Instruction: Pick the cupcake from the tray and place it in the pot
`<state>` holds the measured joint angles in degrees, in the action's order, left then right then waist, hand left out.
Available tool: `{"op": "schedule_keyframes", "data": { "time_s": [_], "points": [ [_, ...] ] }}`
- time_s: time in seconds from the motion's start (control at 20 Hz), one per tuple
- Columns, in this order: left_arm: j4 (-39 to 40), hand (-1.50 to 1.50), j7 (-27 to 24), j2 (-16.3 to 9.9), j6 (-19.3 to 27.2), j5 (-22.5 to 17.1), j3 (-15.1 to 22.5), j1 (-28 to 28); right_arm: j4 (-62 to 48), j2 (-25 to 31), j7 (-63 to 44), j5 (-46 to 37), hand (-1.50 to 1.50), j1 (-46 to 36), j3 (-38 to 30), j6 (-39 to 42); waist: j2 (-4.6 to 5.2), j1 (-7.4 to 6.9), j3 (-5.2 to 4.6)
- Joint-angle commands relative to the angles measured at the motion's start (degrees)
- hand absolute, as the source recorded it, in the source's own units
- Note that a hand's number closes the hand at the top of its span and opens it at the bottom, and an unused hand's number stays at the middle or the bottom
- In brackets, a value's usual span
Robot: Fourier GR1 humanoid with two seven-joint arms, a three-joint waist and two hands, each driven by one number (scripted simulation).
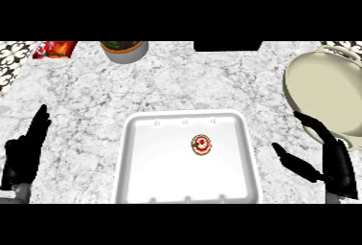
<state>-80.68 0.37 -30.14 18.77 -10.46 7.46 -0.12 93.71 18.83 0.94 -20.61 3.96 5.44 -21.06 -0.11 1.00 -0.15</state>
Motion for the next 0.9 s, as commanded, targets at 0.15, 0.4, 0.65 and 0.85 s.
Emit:
{"op": "schedule_keyframes", "data": {
  "time_s": [0.15,0.4,0.65,0.85],
  "points": [
    [-8.73,0.00,5.82,0.44,-0.93,2.08,2.04,3.72,9.13,-7.77,-3.55,-16.99,-1.50,10.37,11.47,-9.48,-0.06,-0.98,0.15],
    [-3.52,0.00,5.64,0.93,-2.19,2.47,0.70,-1.79,15.12,-3.72,-21.42,-22.57,-1.50,5.43,15.22,6.09,0.12,-0.95,0.06],
    [-4.98,0.00,3.59,0.12,-3.66,1.72,-0.86,1.85,17.68,-6.63,-39.64,-24.81,-1.50,-6.92,17.97,20.79,0.06,-2.01,0.04],
    [-3.85,0.00,4.26,0.78,-4.30,1.92,-0.37,-0.85,12.29,-8.48,-49.22,-22.58,-1.50,-15.92,19.86,32.89,0.29,-2.42,-0.03]
  ]
}}
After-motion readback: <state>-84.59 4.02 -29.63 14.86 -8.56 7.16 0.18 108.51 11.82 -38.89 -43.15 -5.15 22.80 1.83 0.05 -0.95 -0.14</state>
